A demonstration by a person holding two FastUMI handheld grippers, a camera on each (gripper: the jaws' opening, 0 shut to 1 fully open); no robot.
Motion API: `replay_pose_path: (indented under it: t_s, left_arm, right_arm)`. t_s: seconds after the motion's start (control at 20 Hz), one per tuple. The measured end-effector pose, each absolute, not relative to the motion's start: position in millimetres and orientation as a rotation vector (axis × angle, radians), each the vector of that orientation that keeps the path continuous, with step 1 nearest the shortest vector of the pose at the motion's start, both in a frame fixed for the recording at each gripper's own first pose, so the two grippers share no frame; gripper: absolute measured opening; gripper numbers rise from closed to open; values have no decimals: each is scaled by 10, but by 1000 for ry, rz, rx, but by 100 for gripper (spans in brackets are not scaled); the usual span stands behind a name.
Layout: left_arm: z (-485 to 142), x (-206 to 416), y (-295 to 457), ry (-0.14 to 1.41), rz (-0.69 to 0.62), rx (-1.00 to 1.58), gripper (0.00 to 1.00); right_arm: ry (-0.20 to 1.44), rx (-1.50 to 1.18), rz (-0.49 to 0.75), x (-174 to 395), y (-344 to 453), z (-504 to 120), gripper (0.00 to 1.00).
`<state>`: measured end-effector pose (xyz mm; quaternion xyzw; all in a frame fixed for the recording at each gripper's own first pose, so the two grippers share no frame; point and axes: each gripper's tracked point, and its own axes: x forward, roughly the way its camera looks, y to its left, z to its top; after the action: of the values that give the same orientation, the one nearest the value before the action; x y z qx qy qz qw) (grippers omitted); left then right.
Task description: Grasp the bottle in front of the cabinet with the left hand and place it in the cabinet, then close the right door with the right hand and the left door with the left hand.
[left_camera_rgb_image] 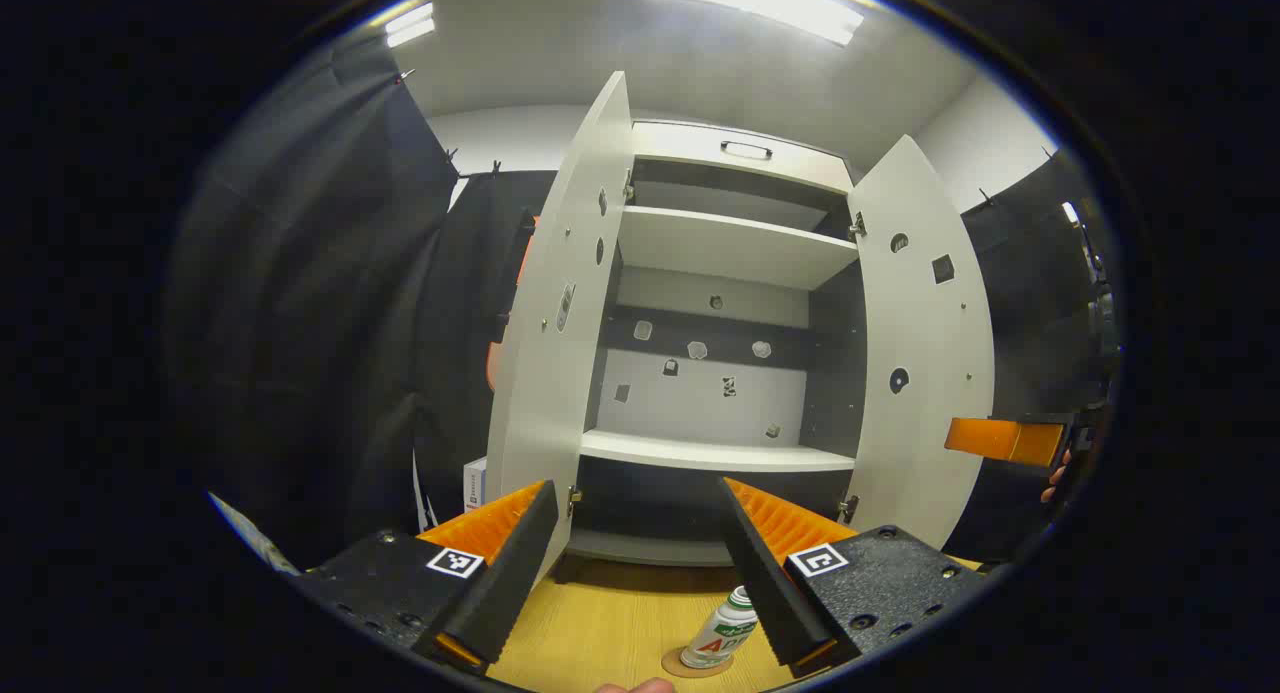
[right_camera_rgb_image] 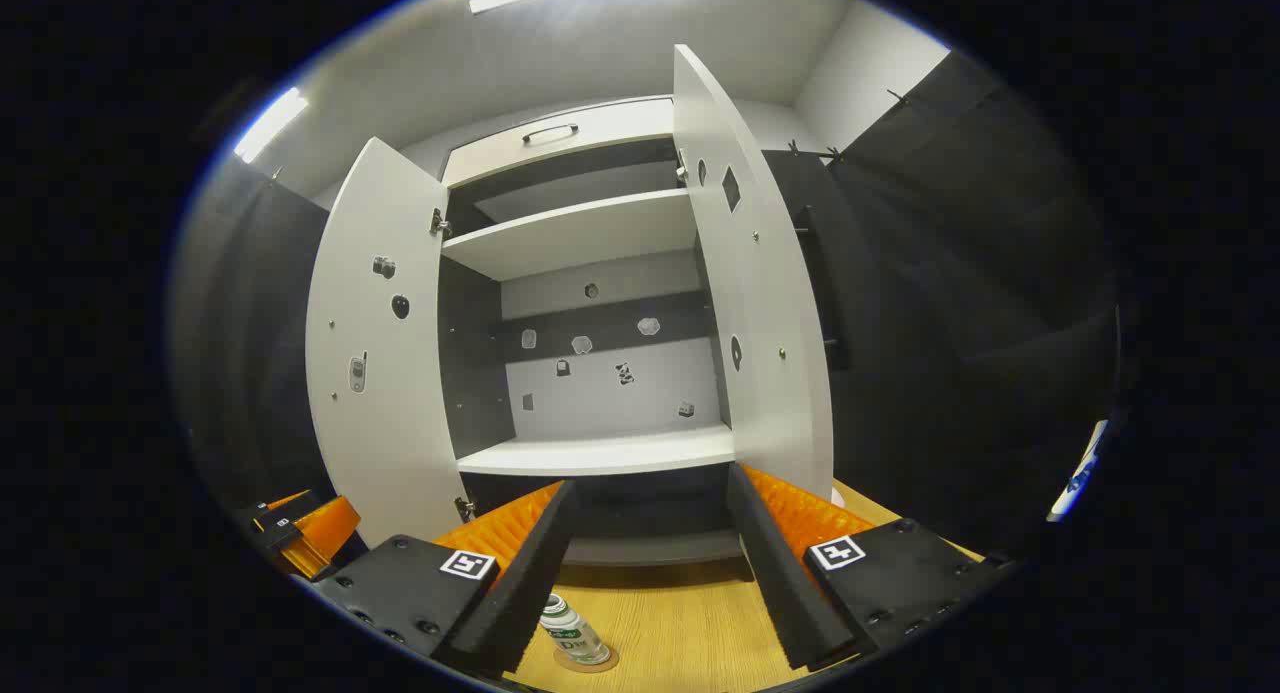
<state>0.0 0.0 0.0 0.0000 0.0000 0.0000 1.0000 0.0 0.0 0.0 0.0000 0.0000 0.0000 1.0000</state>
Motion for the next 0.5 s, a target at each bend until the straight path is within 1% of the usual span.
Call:
replay_pose_path:
  t_s: [0.05,0.1,0.5]
  left_arm:
    - [5,9,0,0,0,-1,96]
    - [-2,-4,-2,1,-1,-1,96]
    - [4,-17,2,-7,-4,-5,96]
  right_arm:
    - [0,0,-1,0,-4,4,89]
    - [0,1,-1,3,1,-1,98]
    - [3,-4,-7,-28,-6,-1,98]
